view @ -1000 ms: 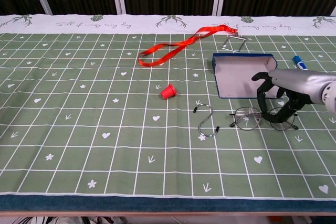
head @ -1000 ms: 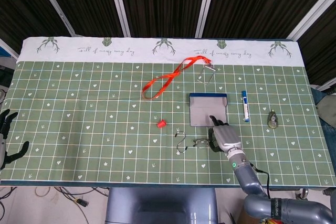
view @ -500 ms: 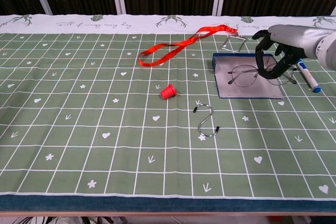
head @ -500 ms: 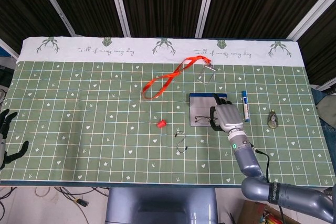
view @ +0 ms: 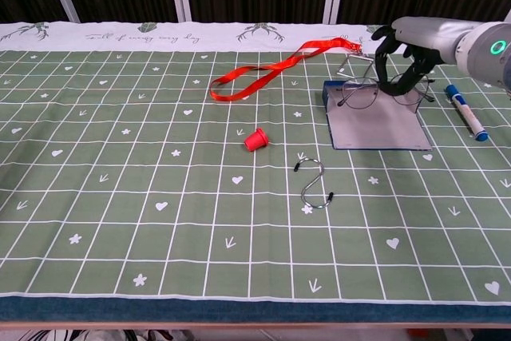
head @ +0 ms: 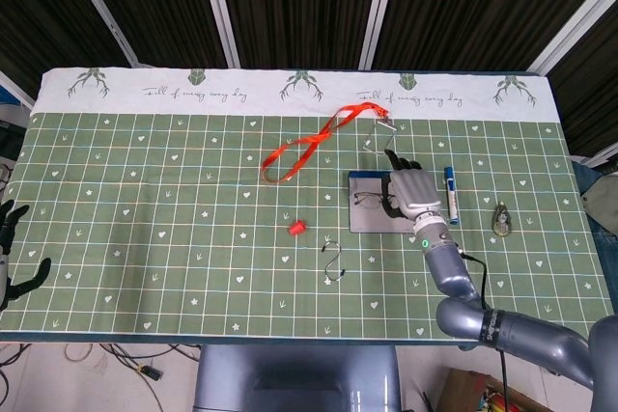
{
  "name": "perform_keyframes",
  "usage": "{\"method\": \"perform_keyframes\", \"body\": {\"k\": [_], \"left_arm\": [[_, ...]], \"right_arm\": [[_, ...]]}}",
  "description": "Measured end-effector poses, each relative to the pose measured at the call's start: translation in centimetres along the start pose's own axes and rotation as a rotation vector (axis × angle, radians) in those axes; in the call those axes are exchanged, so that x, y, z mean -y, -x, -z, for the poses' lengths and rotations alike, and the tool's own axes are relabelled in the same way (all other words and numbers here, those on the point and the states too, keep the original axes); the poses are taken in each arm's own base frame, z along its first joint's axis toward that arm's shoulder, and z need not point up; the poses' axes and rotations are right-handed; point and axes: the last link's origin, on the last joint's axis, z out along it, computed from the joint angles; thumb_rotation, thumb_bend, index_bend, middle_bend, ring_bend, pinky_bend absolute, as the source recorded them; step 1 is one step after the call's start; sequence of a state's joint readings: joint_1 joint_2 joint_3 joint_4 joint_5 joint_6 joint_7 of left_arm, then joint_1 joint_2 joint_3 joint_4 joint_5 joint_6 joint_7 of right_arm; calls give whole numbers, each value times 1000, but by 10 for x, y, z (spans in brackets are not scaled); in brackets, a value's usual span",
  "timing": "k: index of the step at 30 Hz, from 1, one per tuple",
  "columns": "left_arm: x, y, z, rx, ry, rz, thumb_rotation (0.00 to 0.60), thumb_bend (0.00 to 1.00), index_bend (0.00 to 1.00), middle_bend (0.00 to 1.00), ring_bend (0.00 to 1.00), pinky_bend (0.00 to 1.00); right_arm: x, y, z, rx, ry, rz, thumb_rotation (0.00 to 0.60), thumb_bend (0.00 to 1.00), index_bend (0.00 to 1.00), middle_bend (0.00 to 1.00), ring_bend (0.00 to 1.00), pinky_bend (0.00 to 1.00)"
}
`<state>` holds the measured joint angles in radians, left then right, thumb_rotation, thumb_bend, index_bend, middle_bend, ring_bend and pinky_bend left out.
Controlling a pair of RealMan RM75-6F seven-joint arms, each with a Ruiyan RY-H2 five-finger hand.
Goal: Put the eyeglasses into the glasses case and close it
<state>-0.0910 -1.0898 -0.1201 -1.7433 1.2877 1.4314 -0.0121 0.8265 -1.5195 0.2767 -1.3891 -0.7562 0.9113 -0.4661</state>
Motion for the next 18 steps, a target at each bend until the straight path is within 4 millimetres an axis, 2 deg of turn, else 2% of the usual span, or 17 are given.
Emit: {"method": "perform_keyframes", "body": {"k": [7,18], "left_arm": [[0,0,0,-2,-5,-2,600,338,97,0,0,0],[0,0,0,-6,-7,-5,600,339,97,0,0,0]], "right_arm": [[-10,5,-16,22,9,-6,600,508,656,29,146,178],[-24,19,-24,54,13,3,600,508,656,26,144,178]]}}
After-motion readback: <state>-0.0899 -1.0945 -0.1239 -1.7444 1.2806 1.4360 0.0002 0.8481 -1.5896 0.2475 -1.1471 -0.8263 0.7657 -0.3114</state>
